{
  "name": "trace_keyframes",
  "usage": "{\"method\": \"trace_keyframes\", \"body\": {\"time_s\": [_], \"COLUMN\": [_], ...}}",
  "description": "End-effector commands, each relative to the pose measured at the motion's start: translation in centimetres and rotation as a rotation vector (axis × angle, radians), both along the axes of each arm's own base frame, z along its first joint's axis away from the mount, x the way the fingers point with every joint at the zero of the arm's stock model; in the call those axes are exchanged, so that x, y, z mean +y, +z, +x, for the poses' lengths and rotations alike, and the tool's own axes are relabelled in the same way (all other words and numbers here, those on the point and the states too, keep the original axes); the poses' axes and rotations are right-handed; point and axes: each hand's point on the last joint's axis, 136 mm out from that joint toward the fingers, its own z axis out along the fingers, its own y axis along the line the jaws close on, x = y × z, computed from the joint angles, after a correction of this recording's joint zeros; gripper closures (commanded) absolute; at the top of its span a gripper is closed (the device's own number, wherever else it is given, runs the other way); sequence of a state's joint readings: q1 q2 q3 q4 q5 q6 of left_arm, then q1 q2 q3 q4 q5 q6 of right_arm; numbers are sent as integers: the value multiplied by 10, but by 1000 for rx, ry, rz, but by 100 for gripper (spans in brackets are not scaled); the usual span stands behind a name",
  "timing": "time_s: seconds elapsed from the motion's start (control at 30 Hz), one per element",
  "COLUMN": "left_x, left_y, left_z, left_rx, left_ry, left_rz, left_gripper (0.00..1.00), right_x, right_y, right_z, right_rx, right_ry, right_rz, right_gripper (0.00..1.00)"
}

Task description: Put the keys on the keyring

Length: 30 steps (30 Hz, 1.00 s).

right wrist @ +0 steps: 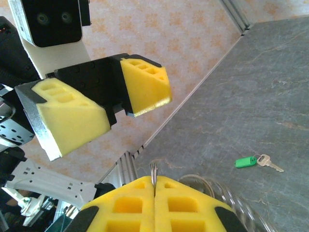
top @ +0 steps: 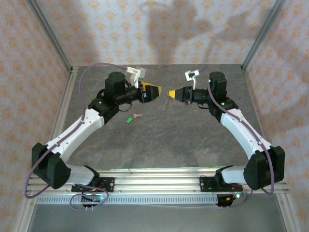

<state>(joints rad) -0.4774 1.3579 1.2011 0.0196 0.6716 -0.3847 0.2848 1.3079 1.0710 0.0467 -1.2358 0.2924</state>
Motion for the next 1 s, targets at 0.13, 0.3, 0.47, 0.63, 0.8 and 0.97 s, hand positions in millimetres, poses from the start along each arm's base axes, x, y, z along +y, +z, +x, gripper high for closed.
{"method": "trace_keyframes", "body": {"time_s": [0.13, 0.3, 0.47, 0.63, 0.8, 0.97], "left_x": [-17, -21, -26, -29, -35, -40], "left_y": [14, 14, 13, 12, 13, 15], "left_z": [-8, -9, -9, -8, -11, -13], "left_rx": [-27, -19, -8, -1, -4, -5], "left_ry": [-124, -156, -179, -190, -203, -215], "left_rz": [-86, -102, -121, -132, -141, -153], "left_gripper": [46, 52, 59, 61, 62, 65], "right_x": [2, 2, 3, 2, 2, 2], "right_y": [29, 28, 32, 34, 36, 37], "right_z": [-1, 0, 2, 2, 4, 5], "right_rx": [-86, -82, -84, -87, -87, -87], "right_ry": [34, 31, 30, 25, 16, 9], "right_rz": [55, 60, 74, 83, 93, 101], "right_gripper": [100, 100, 100, 100, 100, 100]}}
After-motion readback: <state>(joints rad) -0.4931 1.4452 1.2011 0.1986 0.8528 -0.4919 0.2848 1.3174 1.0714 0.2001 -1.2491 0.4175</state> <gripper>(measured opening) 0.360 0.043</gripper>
